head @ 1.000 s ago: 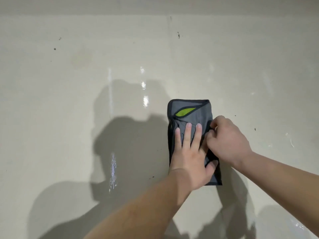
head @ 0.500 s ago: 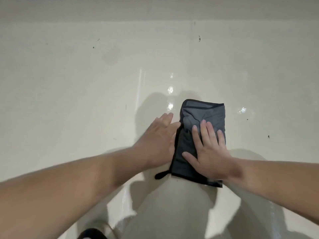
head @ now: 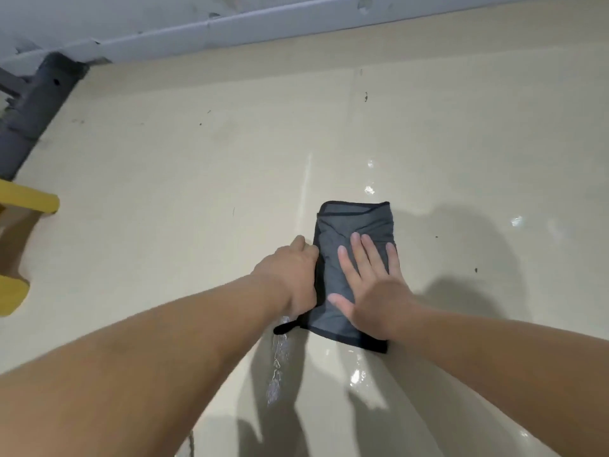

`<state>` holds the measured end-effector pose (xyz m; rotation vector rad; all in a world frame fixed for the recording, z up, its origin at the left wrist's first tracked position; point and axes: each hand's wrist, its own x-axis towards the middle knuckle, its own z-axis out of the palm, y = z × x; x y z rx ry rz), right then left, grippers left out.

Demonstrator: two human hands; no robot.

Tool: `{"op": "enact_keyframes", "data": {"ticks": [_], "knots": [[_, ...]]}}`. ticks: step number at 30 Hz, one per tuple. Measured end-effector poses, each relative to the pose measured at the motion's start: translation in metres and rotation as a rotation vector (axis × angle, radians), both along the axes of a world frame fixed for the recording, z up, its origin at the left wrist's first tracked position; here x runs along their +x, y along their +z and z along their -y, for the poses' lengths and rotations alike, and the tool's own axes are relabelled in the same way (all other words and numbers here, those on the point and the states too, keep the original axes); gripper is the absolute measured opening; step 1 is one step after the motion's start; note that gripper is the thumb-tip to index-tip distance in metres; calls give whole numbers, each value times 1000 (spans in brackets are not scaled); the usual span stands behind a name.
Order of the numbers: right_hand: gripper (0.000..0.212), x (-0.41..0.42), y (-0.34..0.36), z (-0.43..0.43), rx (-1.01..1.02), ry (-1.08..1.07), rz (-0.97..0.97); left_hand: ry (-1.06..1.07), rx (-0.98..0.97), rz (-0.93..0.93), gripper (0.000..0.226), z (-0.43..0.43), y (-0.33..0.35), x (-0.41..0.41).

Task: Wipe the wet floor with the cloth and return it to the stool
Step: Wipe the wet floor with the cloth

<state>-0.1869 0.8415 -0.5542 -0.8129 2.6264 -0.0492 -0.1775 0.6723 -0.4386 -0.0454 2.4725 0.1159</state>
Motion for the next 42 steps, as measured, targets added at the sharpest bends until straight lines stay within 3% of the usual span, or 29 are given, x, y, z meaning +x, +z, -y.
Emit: {"op": "enact_keyframes", "data": {"ticks": [3,6,10,15,20,24,28,31,35,37,39,42], "knots": [[87,-21,-1,-45,-2,-33,-13,145,112,-145,40,-36,-28,15],[88,-39,2,-103,1,-118,-18,-31,121,-239,60,-69,-60,20],[86,-29,3,-184,89,-257,-26,-103,191,-343,61,-115,-53,6],[84,59,2,-219,19,-364,-99,-211,331,-335,51,-167,-49,7],[76,128,-1,-214,-56,-361,-62,-427,393,-274,71,-210,-49,18],[84,125,1,-224,-53,-353,-16,-537,345,-276,70,-236,-50,16],[92,89,2,-262,5,-359,1,-491,350,-295,70,-253,-53,3],[98,47,5,-310,24,-573,-25,-508,323,-322,71,-267,-61,-11],[101,17,16,-355,86,-990,145,-564,229,-293,73,-292,-58,-20],[98,26,12,-360,72,-1142,99,-546,271,-303,61,-310,-56,-23],[94,52,4,-351,47,-1206,34,-523,352,-283,42,-330,-52,-23],[91,103,-1,-334,28,-1187,-73,-599,422,-205,36,-361,-49,-17]]}}
